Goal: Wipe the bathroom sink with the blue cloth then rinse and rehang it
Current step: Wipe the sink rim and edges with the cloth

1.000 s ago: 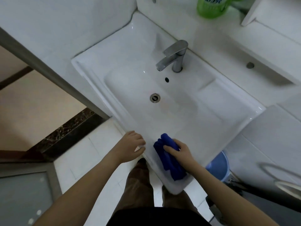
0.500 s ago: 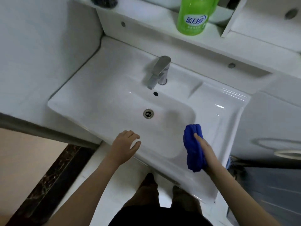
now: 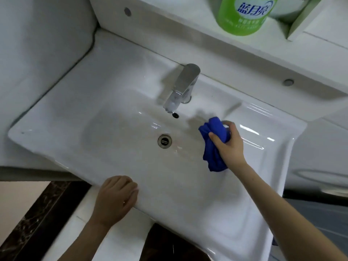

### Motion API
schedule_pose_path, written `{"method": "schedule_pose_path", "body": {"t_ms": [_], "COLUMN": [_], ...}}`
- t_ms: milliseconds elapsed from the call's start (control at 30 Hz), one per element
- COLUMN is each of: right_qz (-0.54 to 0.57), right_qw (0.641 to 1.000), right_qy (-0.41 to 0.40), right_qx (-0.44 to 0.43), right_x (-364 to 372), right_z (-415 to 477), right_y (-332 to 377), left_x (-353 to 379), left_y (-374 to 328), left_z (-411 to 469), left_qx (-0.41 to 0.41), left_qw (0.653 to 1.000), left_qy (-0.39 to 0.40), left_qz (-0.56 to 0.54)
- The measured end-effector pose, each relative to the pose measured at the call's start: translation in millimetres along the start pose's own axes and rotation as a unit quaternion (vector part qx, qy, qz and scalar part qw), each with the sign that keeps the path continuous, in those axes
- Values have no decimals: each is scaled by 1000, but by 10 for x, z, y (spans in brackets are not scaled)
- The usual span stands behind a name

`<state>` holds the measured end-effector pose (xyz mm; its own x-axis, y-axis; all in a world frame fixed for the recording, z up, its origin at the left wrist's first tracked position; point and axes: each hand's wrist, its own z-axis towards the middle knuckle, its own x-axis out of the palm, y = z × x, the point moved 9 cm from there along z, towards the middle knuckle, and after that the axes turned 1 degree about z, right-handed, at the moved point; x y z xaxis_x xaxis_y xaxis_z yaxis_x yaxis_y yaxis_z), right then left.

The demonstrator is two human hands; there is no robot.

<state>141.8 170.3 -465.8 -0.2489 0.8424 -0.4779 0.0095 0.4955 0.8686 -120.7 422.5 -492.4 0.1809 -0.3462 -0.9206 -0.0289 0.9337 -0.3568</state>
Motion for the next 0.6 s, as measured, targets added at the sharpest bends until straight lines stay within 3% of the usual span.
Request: {"method": "schedule_pose_path", "body": {"t_ms": [100,200,300,500,600], "right_qz": [-184,-310,-310,-325,-355], "right_qw": [975,933,929,919,920], "right_qy": [-31,-86,-90,8,-18], "right_qx": [-121,-161,-179,-222,-162], "right_x": [96,313,624,682,356], "right_z": [580,991,1130,1186,976], "right_y": [171,165,127,297,64], "left_x": [17,16,20,32,5], "left_y": [23,29,7,-1,-33], "left_z": [-19,-13,5,13,42], "left_qx": [4,13,19,20,19], "left_qw": [1000,998,997,998,998], "left_qy": [-25,-55,-71,-60,-53], "left_qz": [6,9,10,18,13]}}
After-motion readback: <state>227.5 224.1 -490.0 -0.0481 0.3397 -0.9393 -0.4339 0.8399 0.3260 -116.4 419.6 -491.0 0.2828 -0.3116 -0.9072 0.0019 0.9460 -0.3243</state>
